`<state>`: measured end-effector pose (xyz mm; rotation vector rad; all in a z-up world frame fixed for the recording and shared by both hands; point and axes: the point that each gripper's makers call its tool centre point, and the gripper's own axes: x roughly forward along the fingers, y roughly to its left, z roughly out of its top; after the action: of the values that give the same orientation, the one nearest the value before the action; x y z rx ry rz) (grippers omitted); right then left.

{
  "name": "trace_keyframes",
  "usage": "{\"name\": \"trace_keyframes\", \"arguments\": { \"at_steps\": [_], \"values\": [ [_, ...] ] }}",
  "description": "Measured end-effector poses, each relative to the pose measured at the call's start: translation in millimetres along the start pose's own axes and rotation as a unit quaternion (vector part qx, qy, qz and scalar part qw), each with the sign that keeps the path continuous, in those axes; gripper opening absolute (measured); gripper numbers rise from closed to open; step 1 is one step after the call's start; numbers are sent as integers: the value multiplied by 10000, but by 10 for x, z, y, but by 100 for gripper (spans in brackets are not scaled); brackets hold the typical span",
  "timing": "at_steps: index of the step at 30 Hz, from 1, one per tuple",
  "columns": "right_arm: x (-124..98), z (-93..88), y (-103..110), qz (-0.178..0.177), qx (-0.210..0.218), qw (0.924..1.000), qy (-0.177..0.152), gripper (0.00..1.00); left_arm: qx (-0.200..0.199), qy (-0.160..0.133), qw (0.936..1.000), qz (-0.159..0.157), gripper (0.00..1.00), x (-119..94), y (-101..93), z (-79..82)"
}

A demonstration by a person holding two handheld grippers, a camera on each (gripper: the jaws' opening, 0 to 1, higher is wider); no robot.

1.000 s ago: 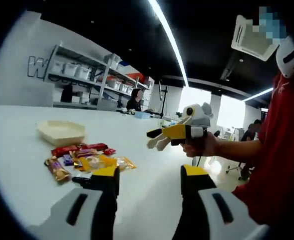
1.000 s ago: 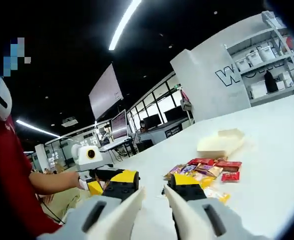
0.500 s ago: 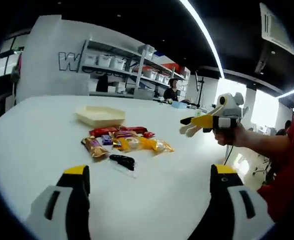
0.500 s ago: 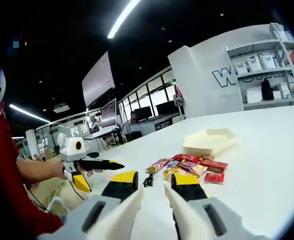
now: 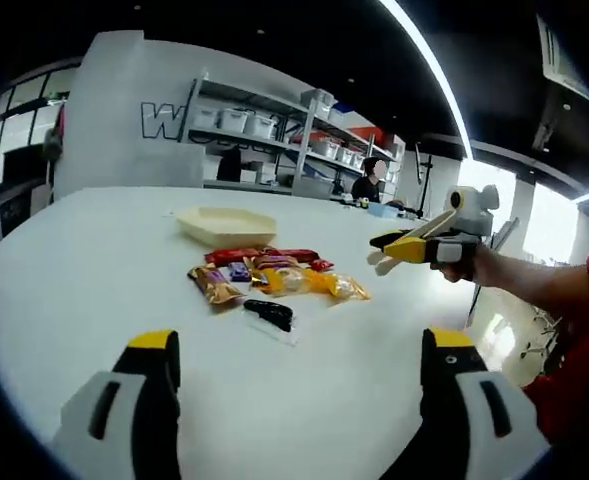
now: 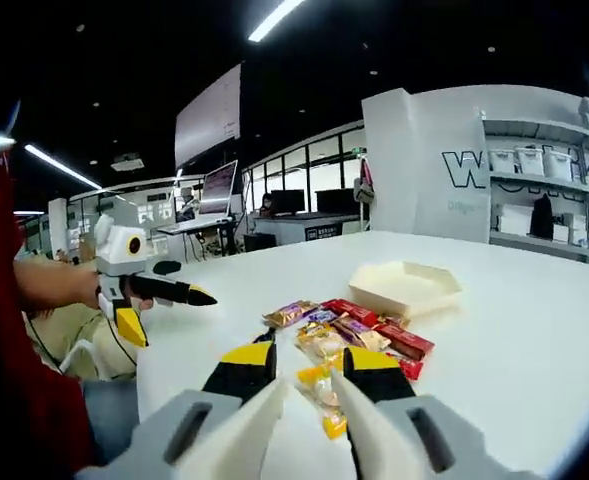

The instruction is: Place the target food into the container with the food tongs after gripping and lifting it, then release it inside without dropping or visibly crushing the food.

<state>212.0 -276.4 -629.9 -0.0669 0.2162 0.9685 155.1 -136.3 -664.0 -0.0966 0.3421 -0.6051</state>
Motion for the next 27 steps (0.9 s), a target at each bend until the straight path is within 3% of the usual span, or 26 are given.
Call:
{"name": "trace_keyframes", "arguments": {
  "at_steps": [7,20,27],
  "values": [
    [115,-170,-70,26,-499,9979,410,22,154,72,9998,-43,99,20,-22,-6],
    [280,-310,-136,143,-1115,9907,772,23,283,43,9996,-53,99,-12,-27,60],
    [325,-308,-169,153,-1165,9897,820,24,239,25,9997,-61,99,-35,-25,59]
  ]
}}
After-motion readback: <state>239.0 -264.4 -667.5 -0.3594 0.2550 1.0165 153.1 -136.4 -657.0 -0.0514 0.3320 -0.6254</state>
